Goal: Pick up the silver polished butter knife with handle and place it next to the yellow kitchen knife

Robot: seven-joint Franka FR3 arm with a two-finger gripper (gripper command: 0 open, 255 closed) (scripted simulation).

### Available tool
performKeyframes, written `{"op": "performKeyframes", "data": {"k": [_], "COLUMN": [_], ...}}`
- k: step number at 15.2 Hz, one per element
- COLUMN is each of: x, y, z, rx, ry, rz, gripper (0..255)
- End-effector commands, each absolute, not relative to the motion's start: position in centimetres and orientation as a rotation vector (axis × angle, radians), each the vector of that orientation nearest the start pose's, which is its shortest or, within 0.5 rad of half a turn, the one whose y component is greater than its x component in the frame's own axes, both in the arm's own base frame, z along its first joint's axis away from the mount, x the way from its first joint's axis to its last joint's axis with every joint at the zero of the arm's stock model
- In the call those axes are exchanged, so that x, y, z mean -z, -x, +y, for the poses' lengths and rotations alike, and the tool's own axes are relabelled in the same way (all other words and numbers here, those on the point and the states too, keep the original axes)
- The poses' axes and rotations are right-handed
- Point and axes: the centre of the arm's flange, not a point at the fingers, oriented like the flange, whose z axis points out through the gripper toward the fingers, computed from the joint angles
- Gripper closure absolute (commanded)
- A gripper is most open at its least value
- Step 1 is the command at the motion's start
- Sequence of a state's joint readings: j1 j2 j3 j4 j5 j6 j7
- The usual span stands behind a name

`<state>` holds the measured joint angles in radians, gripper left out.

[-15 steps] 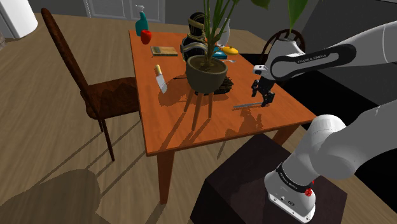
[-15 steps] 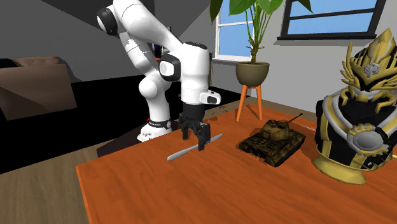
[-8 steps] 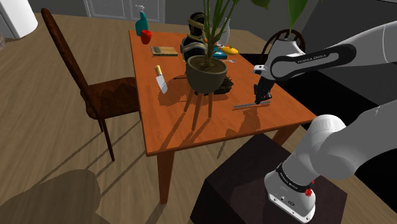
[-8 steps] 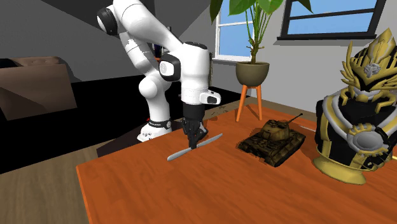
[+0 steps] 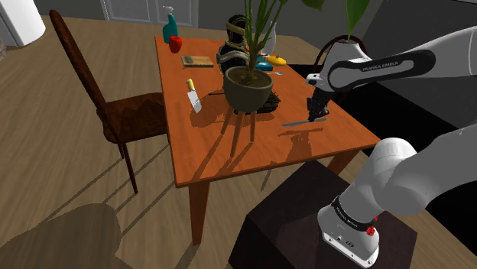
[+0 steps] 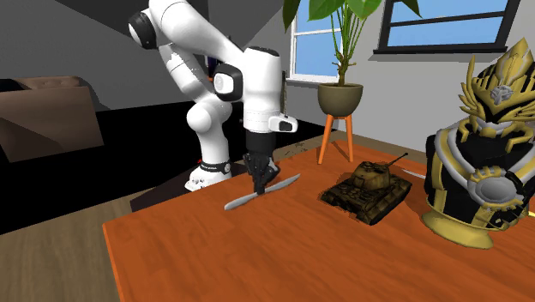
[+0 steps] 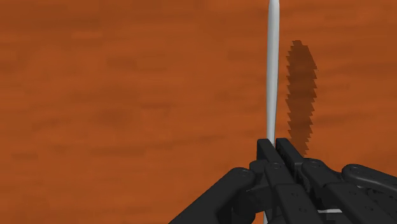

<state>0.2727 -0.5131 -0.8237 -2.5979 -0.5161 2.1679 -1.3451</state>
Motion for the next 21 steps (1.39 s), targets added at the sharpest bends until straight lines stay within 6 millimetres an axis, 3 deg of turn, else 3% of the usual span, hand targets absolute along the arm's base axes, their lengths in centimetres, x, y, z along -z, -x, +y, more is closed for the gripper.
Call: {"op": "performKeyframes", "data": {"k": [1, 18, 21], "x": [-38.0, -46.5, -46.5], "y": [-34.1, -34.1, -36.6], "z": [-21.6, -21.6, -18.6], "rx": [-0.071, -0.071, -0.071], "ry": [2.639, 2.639, 2.639], "rz": [-1.750, -1.750, -1.750], "gripper": [255, 255, 255]}}
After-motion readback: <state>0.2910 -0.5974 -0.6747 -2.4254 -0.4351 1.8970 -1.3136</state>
